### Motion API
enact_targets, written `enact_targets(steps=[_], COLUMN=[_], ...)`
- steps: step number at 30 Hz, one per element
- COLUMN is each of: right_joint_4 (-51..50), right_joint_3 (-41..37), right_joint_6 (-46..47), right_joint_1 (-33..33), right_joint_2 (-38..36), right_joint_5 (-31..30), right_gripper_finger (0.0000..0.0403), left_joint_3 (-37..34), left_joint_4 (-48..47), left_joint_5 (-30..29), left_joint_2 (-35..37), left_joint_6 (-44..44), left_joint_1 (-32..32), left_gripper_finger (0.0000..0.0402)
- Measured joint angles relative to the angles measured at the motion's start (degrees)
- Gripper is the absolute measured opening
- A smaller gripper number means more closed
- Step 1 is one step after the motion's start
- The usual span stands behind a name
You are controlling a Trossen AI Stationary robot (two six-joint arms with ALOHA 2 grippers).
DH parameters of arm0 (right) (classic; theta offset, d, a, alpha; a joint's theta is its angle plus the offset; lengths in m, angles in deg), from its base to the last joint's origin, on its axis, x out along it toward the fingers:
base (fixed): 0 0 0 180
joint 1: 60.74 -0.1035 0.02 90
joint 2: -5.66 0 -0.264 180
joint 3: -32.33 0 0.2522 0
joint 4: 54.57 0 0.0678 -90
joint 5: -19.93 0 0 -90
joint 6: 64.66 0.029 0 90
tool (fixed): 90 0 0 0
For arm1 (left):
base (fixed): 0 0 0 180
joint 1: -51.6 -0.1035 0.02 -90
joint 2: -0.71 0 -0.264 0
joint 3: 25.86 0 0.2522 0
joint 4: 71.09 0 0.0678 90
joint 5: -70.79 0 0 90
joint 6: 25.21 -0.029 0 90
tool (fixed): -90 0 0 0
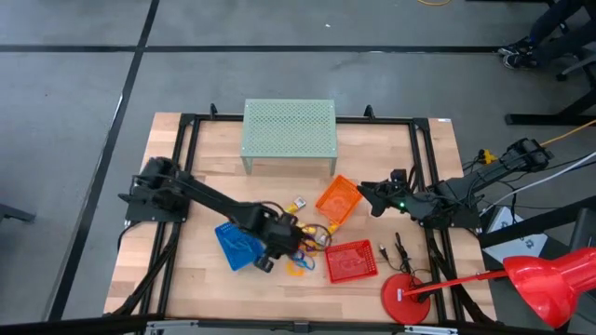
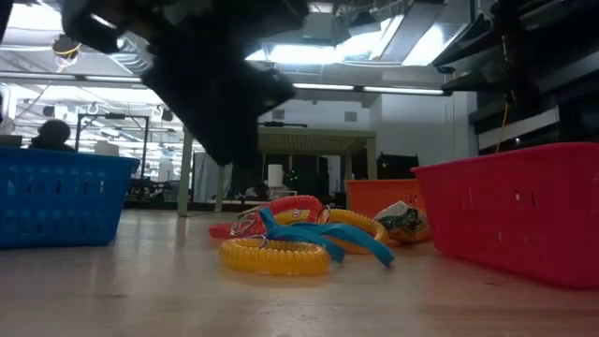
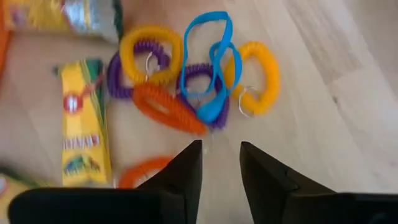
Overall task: Pick & Place Office Desk Supplies
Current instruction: Put the blue rubberband into the blue bin
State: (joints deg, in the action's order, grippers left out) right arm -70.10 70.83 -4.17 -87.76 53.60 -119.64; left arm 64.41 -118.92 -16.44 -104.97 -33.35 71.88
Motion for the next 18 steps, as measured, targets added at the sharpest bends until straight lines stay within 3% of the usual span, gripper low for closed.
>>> enact_targets(steps=[6,18], right_joint_4=[-0.12,-0.05], right_joint_3=[0.01,0.01], right_joint_6=[-1.79,-2.7], right_joint_1=[0.0,-0.01], right_joint_2=[0.0,0.0], right_joint_5=[2.65,3.71], right_gripper_finger=[0.0178,0.0178], left_joint_3=[5.19,5.95], left_joint_4=[-0.65,-1.99], left_joint_5=[-0.16,-0.13], left_joint_2=[-4.28,-6.63], left_joint_6=[-3.02,-5.57], left_joint_1=[0.12,1.04], left_gripper_finger=[0.0098,0.0098])
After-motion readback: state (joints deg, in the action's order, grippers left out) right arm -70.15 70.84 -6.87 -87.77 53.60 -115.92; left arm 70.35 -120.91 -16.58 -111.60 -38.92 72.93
